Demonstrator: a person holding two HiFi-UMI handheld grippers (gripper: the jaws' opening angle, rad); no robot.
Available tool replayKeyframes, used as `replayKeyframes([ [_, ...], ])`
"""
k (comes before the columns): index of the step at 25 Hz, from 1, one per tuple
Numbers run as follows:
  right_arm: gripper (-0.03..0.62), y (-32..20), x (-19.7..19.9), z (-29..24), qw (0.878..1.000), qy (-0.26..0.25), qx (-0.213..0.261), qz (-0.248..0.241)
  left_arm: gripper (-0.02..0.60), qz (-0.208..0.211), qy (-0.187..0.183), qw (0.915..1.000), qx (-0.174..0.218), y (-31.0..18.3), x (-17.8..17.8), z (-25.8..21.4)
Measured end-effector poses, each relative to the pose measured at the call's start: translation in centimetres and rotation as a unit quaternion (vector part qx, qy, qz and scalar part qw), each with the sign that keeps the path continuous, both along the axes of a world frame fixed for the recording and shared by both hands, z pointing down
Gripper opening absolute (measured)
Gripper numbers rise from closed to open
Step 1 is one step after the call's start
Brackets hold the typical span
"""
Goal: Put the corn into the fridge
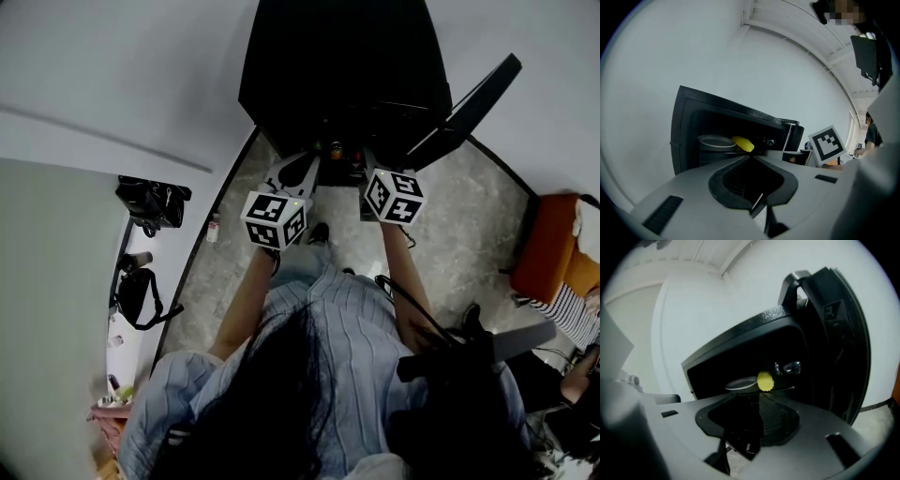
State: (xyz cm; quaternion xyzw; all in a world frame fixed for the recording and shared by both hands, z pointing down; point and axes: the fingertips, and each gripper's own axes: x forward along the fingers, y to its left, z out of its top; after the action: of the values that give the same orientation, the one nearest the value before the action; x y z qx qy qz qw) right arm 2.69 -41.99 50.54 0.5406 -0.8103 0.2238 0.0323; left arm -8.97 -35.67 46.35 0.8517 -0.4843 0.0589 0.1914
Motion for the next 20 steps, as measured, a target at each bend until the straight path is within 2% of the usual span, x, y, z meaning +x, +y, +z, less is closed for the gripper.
replayKeyframes([
  [9, 0.155, 5.5, 0.9, -3.7, 0.999, -0.038, 0.011, -0.037, 0.028, 0.008, 0.014, 0.9997, 0.019, 2.5, 3.3, -1.8],
  [15, 0.155, 10.1, 1.7, -4.9, 0.997, -0.050, 0.019, -0.064, 0.028, -0.007, 0.028, 0.9985, 0.046, 5.7, 5.0, -4.1],
  [20, 0.151, 14.5, 2.0, -5.0, 0.994, -0.051, 0.018, -0.092, 0.027, -0.021, 0.041, 0.9977, 0.051, 9.5, 6.4, -4.5],
])
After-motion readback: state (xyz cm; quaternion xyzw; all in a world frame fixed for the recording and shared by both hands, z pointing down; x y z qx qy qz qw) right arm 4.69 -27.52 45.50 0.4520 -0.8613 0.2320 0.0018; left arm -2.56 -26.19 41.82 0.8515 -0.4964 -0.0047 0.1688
